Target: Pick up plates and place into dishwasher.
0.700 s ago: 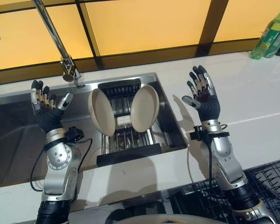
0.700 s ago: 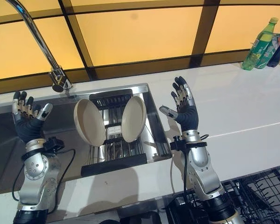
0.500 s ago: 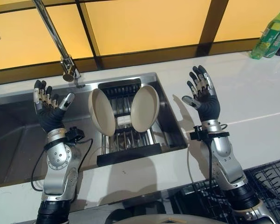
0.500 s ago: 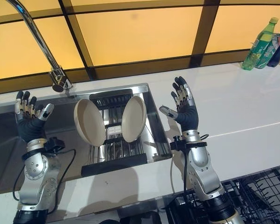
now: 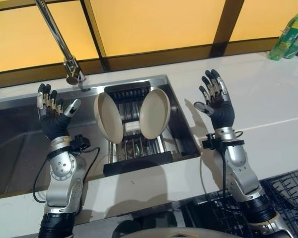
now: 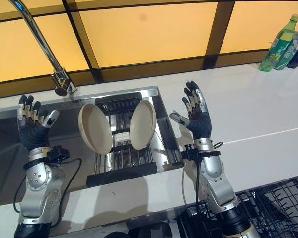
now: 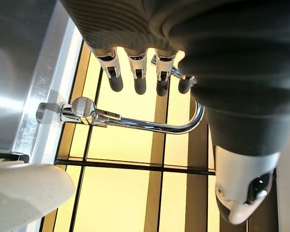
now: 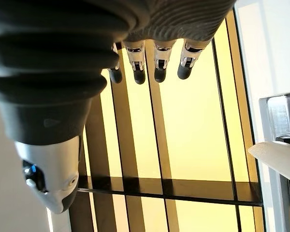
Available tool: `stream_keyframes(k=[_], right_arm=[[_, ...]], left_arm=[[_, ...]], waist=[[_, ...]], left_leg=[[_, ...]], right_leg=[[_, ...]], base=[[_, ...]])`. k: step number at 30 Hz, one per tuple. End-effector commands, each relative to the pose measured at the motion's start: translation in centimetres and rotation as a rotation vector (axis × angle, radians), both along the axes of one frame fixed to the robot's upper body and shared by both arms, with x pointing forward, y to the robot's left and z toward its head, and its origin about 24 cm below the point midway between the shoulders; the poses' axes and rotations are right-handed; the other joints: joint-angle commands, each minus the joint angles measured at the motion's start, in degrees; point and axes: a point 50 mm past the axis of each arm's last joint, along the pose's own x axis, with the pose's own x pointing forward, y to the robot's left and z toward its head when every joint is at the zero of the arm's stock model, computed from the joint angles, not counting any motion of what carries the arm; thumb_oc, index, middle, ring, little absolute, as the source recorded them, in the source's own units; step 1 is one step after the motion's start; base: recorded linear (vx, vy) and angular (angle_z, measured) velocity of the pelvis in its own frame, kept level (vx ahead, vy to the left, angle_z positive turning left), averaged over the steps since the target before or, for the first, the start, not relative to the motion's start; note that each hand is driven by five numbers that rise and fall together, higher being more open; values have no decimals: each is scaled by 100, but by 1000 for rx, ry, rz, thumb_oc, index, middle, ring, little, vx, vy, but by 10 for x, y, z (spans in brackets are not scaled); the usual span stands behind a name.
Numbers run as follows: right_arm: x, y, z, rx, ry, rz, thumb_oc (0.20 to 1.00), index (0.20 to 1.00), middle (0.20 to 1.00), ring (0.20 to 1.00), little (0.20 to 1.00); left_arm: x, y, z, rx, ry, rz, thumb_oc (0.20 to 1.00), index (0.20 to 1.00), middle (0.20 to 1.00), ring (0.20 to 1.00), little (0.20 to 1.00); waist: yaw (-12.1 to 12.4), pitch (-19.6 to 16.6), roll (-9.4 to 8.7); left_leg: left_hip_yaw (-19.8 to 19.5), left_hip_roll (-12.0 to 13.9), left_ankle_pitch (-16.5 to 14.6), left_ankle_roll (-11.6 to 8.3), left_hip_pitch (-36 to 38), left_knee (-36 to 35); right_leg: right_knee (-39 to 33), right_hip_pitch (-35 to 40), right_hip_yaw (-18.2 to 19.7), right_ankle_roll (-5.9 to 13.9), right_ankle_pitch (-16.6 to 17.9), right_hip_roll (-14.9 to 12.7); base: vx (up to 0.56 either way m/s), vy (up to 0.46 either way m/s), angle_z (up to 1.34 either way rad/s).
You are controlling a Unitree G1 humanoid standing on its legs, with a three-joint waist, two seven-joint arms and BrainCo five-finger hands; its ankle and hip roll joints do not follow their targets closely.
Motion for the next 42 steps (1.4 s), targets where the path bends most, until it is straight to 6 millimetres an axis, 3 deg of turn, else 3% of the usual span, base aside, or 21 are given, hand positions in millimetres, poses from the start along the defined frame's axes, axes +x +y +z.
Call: stream_keyframes(k=[1,10,17,25,29,42], right_arm=[[-6,-9,10,-24,-63,-13,1000,1000,1000,1000,1000],[-4,-17,12,-55,-46,2,1000,1000,1000,1000,1000],[-1,-21,13,-74,-39,8,1000,1000,1000,1000,1000],[0,-24,14,-96,-32,19,1000,1000,1000,1000,1000],[2,-25,13,-110,-23,27,1000,1000,1000,1000,1000],[6,-29,13,-146,-4,42,1000,1000,1000,1000,1000]], left_arm=[[5,12,22,339,-41,66,1000,1000,1000,1000,1000],[12,62,41,957,125,354,1000,1000,1000,1000,1000],[13,87,47,1319,200,504,1000,1000,1000,1000,1000],[17,78,39,1556,185,456,1000,1000,1000,1000,1000],[20,66,33,1777,139,386,1000,1000,1000,1000,1000],[23,44,1,2031,103,179,1000,1000,1000,1000,1000]], waist=[[-51,-539,170],[-178,-631,321],[-219,-650,381],[-257,-637,412],[-284,-623,432],[-364,-557,446]], left_leg=[[115,341,-470,-93,240,27],[250,347,-467,-108,242,18],[304,339,-476,-112,233,25],[318,310,-491,-96,262,19],[353,309,-503,-95,272,27],[477,283,-534,-49,293,39]], right_leg=[[285,-665,249,229,440,-163],[265,-727,335,254,450,-192],[278,-763,354,279,454,-230],[309,-778,360,290,459,-244],[322,-796,359,308,472,-263],[312,-857,421,348,526,-294]], base=[[0,0,0],[26,37,-4],[19,40,-3],[30,41,-3],[34,48,1],[33,51,-1]])
